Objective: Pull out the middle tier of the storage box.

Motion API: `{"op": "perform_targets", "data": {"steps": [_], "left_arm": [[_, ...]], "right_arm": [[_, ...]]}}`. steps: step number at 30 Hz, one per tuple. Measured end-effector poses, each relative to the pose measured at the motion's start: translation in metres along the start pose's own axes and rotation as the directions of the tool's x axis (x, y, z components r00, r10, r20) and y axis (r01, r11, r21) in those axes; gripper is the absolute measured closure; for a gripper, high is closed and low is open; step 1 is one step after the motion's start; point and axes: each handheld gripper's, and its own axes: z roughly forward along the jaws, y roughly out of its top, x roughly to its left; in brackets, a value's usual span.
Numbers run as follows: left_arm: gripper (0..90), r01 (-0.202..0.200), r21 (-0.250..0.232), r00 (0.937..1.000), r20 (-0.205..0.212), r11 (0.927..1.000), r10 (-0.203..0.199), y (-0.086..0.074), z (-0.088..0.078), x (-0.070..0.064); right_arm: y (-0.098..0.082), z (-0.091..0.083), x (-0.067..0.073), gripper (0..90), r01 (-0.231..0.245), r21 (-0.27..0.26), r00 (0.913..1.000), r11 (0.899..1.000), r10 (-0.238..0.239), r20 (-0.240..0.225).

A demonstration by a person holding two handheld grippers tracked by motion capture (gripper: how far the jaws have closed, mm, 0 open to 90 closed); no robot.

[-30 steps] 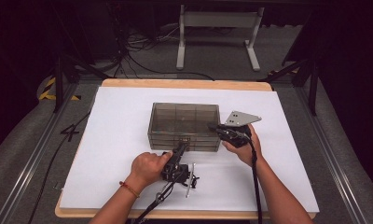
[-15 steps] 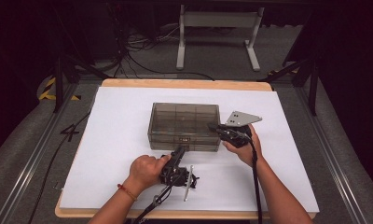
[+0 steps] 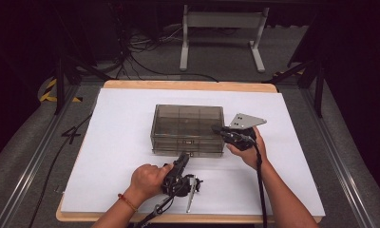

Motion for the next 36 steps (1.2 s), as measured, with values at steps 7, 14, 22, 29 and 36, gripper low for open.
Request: {"op": "perform_targets", "data": {"steps": [7,14,22,29,36], "left_arm": [[78.9,0.006,-0.013,0.9999,0.016,0.9999,-0.006,-0.001,-0.003,0.001],[73.8,0.06,-0.042,0.9962,0.065,0.9973,-0.058,-0.003,-0.009,0.004],[69.4,0.096,-0.055,0.9918,0.089,0.9938,-0.091,-0.006,-0.016,0.007],[63.4,0.227,-0.077,0.9648,0.153,0.9708,-0.214,-0.018,-0.028,0.021],[57.6,0.388,-0.08,0.9051,0.22,0.9181,-0.364,-0.037,-0.04,0.037]], "right_arm": [[0.0,0.0,0.0,90.0,0.0,0.001,1.0,1.0,0.0,0.0],[0.002,0.0,0.001,90.0,0.006,0.008,1.0,1.0,-0.006,0.006],[0.003,-0.001,0.002,90.0,0.017,0.018,0.9998,1.0,-0.017,0.008],[0.005,-0.002,0.004,90.0,0.034,0.034,0.9994,0.999,-0.035,0.01],[0.005,-0.006,0.004,90.0,0.043,0.044,0.9989,0.998,-0.043,0.015]]}}
